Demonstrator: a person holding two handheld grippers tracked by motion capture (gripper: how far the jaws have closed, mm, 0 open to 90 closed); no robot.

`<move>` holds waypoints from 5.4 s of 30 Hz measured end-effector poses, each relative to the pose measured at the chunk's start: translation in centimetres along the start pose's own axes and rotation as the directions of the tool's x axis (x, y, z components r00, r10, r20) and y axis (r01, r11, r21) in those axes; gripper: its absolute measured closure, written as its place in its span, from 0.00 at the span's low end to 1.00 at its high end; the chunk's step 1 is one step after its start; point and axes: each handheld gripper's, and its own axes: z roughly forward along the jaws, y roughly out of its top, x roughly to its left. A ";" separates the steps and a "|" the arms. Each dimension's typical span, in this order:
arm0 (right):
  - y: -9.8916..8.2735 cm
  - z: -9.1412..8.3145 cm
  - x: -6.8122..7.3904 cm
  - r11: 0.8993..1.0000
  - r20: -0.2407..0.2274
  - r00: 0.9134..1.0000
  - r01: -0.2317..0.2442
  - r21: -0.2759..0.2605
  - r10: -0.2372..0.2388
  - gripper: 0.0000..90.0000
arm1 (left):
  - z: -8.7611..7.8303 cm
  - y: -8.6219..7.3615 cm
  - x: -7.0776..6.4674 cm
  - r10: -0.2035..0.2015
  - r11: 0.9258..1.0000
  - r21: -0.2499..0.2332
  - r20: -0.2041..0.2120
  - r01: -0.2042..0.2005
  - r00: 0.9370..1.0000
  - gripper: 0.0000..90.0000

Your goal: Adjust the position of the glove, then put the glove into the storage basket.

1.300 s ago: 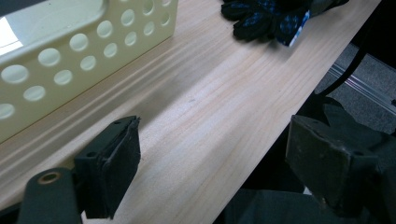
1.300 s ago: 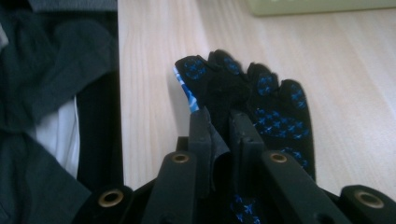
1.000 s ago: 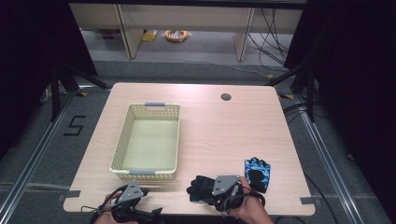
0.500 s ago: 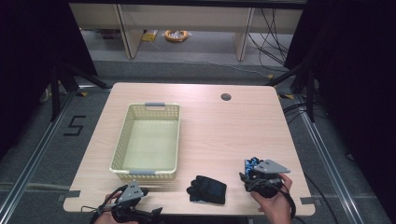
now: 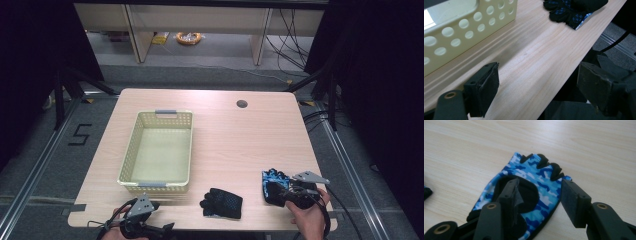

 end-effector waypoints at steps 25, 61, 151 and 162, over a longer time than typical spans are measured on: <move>0.1 2.4 -1.1 0.995 0.013 1.000 0.007 0.104 -0.008 0.74 | 0.2 0.0 0.0 0.003 1.000 0.003 -0.006 -0.003 1.000 0.19; 1.3 2.1 -1.9 0.996 -0.122 0.989 0.083 -0.026 -0.085 0.98 | 0.6 0.3 -0.1 -0.040 0.999 -0.014 0.004 0.040 0.999 0.20; 5.3 3.0 9.9 0.827 -0.588 0.596 0.492 -0.271 -0.547 0.98 | 6.5 6.8 -4.6 0.176 0.984 -0.068 0.188 -0.166 0.966 0.84; 5.8 4.8 10.8 0.815 -0.592 0.587 0.532 -0.232 -0.552 0.98 | 6.6 6.0 -4.7 0.173 0.985 -0.034 0.154 -0.169 0.973 0.89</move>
